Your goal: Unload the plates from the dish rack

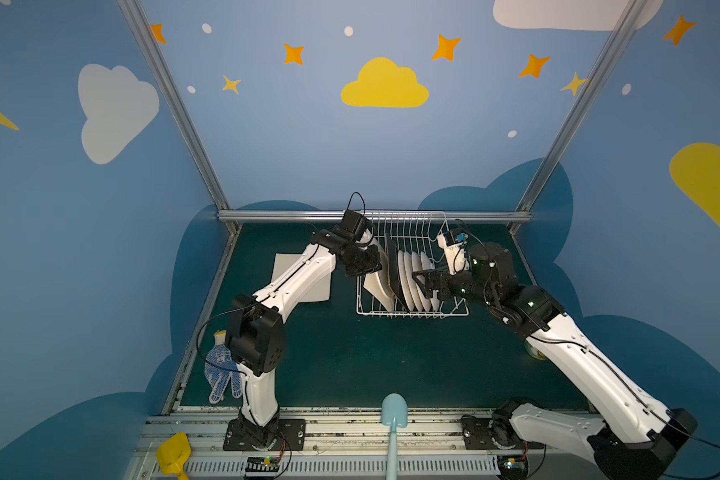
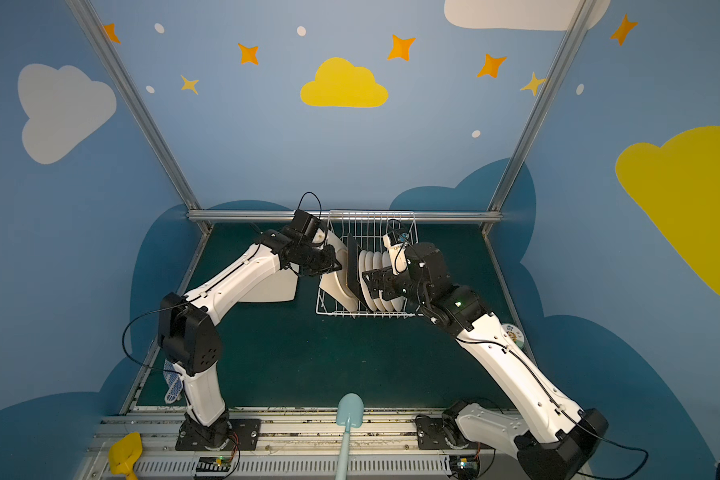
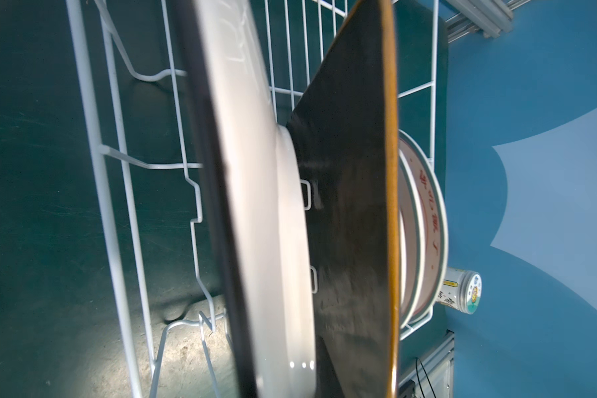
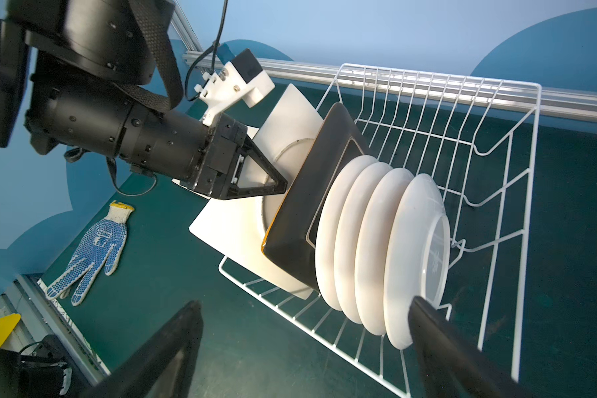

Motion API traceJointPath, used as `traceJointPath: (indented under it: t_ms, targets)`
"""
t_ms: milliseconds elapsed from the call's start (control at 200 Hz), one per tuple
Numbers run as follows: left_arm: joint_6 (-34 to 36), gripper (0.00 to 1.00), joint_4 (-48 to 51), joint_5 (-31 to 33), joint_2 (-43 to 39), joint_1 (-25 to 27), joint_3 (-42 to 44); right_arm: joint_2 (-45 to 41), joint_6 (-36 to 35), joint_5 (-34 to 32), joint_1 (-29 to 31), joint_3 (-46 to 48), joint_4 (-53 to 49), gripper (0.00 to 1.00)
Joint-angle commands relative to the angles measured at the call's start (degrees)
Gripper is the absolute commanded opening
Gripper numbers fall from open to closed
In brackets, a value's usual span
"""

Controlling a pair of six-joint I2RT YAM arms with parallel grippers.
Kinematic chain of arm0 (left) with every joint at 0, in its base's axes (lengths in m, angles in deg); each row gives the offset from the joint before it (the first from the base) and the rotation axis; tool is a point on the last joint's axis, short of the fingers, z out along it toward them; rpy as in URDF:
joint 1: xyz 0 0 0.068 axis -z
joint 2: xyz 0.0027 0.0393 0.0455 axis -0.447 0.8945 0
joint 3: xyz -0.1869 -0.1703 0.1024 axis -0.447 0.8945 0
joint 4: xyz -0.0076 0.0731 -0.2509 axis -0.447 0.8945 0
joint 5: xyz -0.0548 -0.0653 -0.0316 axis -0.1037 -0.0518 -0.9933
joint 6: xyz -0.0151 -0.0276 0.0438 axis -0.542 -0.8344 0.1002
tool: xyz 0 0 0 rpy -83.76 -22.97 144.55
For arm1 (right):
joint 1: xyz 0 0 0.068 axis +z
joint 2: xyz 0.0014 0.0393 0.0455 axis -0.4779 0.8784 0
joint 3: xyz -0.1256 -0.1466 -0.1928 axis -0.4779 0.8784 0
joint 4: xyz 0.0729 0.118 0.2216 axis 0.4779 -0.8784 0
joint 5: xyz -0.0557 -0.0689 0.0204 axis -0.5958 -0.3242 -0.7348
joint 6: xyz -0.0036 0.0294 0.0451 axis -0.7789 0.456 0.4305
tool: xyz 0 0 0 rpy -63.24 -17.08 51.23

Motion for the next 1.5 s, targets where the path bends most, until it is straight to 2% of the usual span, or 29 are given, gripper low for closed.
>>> traceJointPath:
  t_ms: [0, 531, 941, 1492]
  targets:
    - [0.0, 0.03, -4.8, -5.0, -5.6, -0.5, -0.8, -1.4, 0.8, -0.8, 0.4, 0.6, 1.4, 0.92]
    - [0.9, 0.03, -3.6, -5.2, -9.8, -2.0, 0.1, -0.1, 1.4, -0.1, 0.4, -0.5, 2.2, 0.93]
    - [-2.8, 0.03, -11.4, -9.5, -13.8, -4.1, 6.5, -0.2, 1.7, 0.0, 0.4, -0.1, 2.5, 0.92]
    - [-4.0, 0.03, -13.4, -10.7, -17.0, -6.3, 8.2, 0.7, 2.3, 1.4, 0.6, -0.2, 3.2, 0.93]
